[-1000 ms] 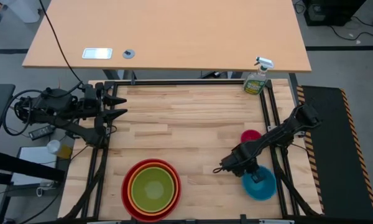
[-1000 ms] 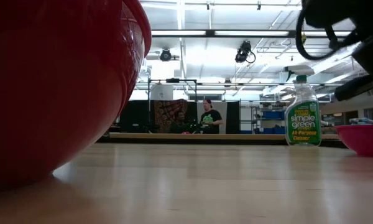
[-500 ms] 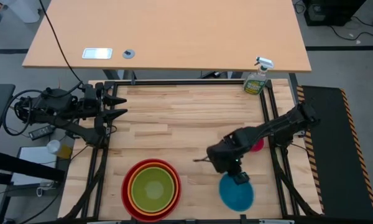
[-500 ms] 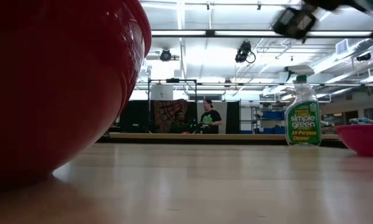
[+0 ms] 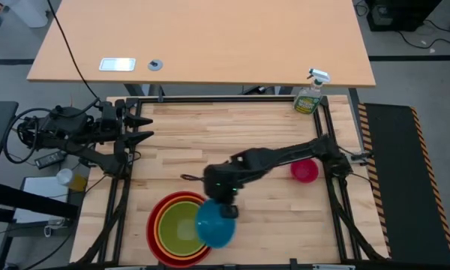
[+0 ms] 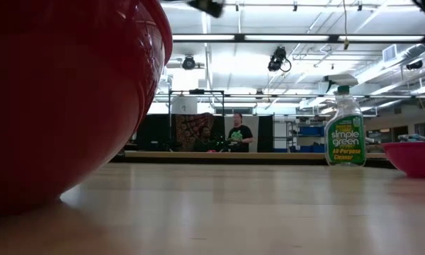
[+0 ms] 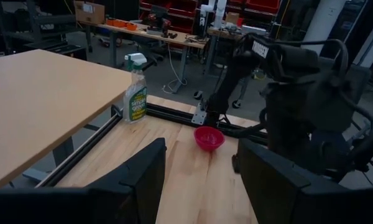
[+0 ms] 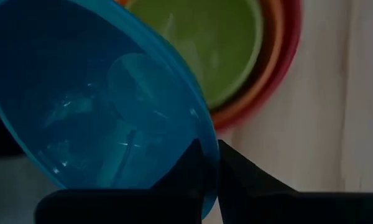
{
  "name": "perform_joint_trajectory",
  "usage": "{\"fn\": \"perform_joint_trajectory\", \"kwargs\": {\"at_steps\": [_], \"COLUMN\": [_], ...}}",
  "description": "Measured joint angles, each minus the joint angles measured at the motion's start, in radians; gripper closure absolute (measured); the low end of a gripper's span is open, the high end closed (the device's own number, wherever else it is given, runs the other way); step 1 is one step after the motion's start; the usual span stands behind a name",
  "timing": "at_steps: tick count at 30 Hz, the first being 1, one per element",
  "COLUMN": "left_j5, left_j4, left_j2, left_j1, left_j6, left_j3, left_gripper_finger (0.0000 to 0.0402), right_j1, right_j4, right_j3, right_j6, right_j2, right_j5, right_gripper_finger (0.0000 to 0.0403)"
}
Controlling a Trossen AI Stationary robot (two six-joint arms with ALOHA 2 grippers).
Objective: Nest bowls inside each other
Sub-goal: Stack the blue bowl on the green bowl
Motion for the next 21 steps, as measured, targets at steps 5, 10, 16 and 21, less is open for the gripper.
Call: {"fn": "perform_joint_trajectory", "kwargs": {"at_steps": [5, 10, 16, 21], "left_j5": [0.0, 0.0, 0.0, 0.0], "left_j4": [0.0, 0.0, 0.0, -0.001], "left_j2": [0.0, 0.0, 0.0, 0.0], "left_j1": [0.0, 0.0, 0.0, 0.0], "left_j6": [-0.003, -0.003, -0.003, -0.003], "left_j3": [0.0, 0.0, 0.0, 0.0], "left_gripper_finger": [0.0198, 0.0198, 0.0198, 0.0198], "right_j1": [-0.038, -0.062, -0.031, -0.026], "right_j4": [0.045, 0.166, 0.198, 0.199], "right_j3": [0.171, 0.166, 0.167, 0.166], "right_j6": [0.049, 0.149, 0.07, 0.048], "right_j2": [0.164, 0.265, 0.309, 0.329], "right_j5": [0.022, -0.002, 0.024, -0.012], "right_gripper_finger": [0.0372, 0.0372, 0.0372, 0.036]}}
